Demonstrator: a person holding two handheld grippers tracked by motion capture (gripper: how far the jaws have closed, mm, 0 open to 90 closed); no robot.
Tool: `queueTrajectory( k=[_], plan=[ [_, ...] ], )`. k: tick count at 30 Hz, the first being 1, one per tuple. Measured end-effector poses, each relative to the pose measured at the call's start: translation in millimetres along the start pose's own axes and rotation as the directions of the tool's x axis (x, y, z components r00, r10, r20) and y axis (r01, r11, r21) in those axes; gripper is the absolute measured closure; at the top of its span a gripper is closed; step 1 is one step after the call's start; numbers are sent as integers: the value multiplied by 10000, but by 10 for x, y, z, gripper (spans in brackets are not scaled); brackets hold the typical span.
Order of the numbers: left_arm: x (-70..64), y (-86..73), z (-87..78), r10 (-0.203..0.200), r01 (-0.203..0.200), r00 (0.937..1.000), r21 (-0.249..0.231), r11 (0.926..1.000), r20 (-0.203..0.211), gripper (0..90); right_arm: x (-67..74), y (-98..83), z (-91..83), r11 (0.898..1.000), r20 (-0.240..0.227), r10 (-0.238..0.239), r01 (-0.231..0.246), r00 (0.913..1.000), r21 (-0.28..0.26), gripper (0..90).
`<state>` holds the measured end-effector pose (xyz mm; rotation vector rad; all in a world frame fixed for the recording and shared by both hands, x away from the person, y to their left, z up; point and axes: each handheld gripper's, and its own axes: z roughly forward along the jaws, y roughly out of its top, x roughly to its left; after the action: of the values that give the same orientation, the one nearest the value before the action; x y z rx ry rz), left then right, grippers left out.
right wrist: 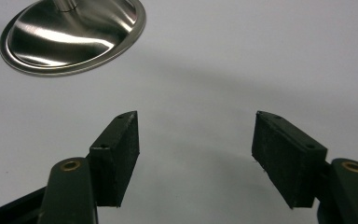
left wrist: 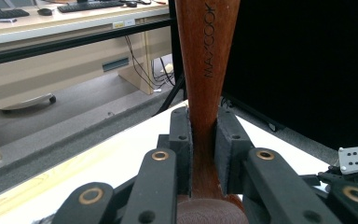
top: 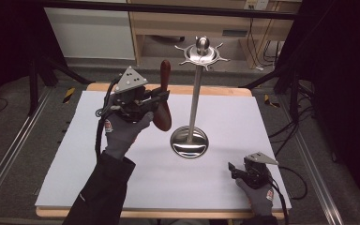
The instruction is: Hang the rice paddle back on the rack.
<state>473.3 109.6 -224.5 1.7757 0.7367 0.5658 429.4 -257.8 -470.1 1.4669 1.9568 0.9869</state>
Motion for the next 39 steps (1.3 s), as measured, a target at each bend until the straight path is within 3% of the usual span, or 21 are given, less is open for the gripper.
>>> queueTrajectory(
  k=[39],
  plan=[
    [-28,89,253,232,-232,9997,237,9995,-13,779,-10,2,-9,10000,16,22,-22,10000,-38,322]
  ],
)
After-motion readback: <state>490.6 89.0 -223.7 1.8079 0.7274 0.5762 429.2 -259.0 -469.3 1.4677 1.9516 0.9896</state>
